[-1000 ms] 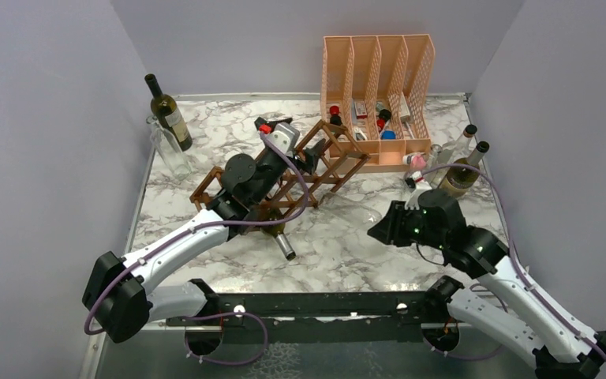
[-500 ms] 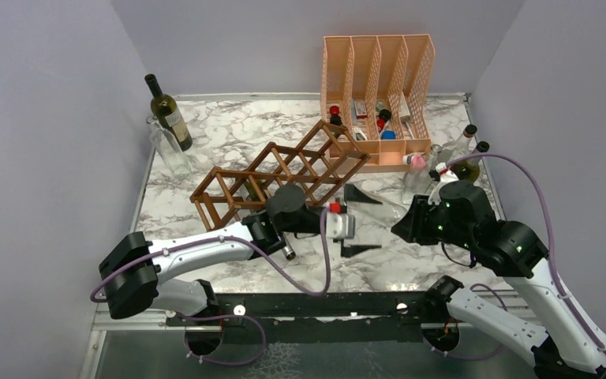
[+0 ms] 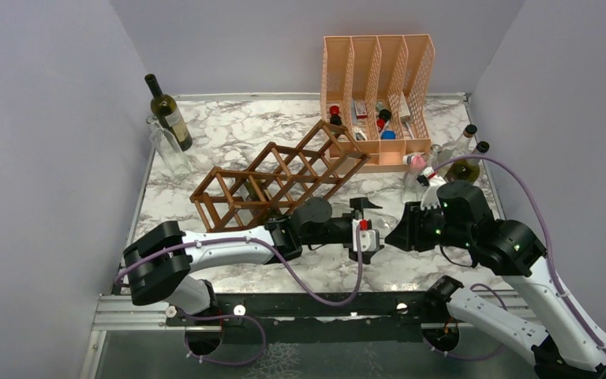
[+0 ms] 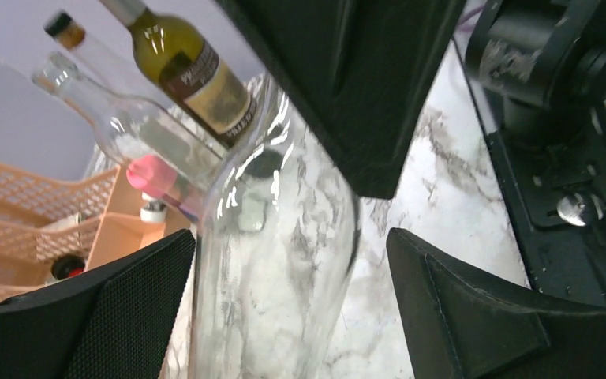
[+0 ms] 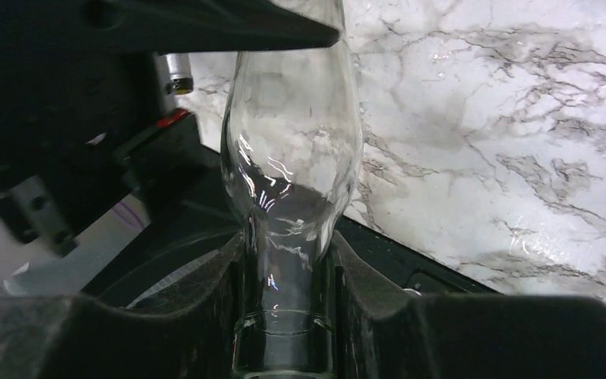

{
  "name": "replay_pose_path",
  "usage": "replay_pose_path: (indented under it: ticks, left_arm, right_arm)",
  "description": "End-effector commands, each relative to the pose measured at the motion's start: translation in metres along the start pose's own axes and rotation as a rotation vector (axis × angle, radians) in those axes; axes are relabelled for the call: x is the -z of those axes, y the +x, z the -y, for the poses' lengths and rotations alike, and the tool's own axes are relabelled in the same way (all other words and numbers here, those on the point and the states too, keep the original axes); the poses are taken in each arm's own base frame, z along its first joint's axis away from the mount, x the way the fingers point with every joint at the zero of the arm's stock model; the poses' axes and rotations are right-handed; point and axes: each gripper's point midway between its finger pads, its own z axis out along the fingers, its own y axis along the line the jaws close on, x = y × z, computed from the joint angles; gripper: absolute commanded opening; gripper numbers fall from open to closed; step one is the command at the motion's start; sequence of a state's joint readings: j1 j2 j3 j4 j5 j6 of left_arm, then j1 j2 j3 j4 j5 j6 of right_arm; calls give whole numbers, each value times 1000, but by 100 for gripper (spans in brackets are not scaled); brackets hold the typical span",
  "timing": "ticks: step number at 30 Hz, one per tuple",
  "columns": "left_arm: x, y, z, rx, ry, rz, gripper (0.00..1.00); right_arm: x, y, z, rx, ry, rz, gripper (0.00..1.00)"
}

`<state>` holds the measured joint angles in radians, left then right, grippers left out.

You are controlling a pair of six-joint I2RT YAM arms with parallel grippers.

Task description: Take the wine bottle off the wine rack

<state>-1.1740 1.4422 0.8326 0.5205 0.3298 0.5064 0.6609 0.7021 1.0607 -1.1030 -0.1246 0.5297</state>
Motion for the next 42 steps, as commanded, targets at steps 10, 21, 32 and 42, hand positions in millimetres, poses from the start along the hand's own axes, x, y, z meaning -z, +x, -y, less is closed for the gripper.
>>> replay_pose_path:
  ticks: [10, 21, 32, 42]
  left_arm:
    - [-8, 10, -25, 77, -143, -73, 38]
    - [-4, 10, -46, 163, -271, -97, 19]
    - [0, 4, -52, 177, -301, -89, 19]
    - [3, -6, -57, 192, -313, -66, 45]
  right_arm:
    - [14, -26, -15, 11, -49, 110, 27]
    - [10, -81, -7, -45, 52, 326, 77]
    - [-26, -81, -7, -95, 31, 318, 51]
    - [-39, -77, 5, -138, 56, 353, 12]
